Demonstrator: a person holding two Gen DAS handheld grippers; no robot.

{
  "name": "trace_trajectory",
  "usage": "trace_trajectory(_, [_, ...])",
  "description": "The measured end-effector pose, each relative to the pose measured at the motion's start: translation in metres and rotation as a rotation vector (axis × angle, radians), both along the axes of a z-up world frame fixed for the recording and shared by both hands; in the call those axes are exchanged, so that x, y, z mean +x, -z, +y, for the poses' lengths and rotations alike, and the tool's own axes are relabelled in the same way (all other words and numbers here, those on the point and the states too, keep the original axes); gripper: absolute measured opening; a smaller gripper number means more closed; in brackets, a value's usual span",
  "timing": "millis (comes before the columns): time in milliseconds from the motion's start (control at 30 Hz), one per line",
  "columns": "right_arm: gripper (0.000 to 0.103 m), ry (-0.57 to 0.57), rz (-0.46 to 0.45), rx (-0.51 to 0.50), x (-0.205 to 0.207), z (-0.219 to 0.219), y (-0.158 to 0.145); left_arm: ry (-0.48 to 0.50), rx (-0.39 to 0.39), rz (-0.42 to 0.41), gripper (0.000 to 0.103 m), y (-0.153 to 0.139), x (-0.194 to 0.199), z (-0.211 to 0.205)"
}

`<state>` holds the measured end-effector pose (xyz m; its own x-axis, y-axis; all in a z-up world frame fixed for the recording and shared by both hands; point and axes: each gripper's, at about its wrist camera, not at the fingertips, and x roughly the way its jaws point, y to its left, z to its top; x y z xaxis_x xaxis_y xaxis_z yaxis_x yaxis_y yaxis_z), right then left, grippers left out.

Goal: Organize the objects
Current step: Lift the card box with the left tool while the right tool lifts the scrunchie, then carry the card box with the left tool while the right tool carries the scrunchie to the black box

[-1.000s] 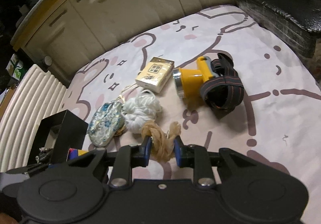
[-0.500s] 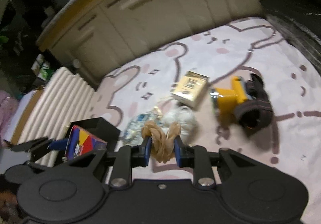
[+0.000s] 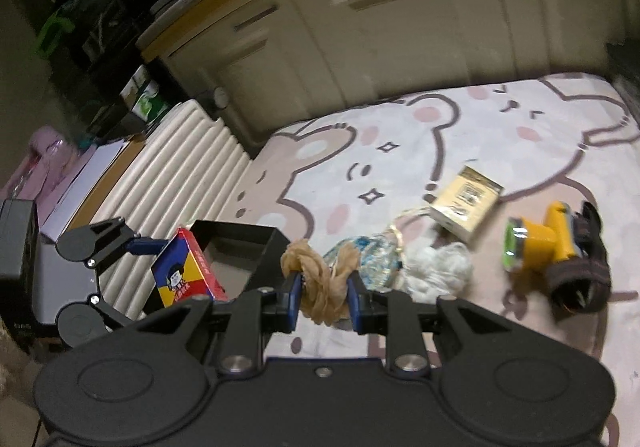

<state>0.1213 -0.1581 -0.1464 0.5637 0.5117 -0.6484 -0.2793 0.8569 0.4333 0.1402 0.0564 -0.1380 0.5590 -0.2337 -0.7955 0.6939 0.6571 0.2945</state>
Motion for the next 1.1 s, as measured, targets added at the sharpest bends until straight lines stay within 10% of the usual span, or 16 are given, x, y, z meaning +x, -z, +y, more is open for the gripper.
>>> trace_trajectory(567, [0.025,-0.200,0.018,-0.075,0.028,0.073,-0.016,0.377,0.302,0.163,0.090,0.037,0.014,0.009])
trace_trajectory(867, [0.025,-0.191,0.053,-0.062,0.038,0.070,-0.002,0.495,0.224,0.286,0.091,0.040,0.034,0.007])
trace_trajectory(1100, [0.025,-0.209,0.065,-0.062,0.046,0.076,0.004,0.366,0.128,0.293,0.096,0.032,0.057,0.025])
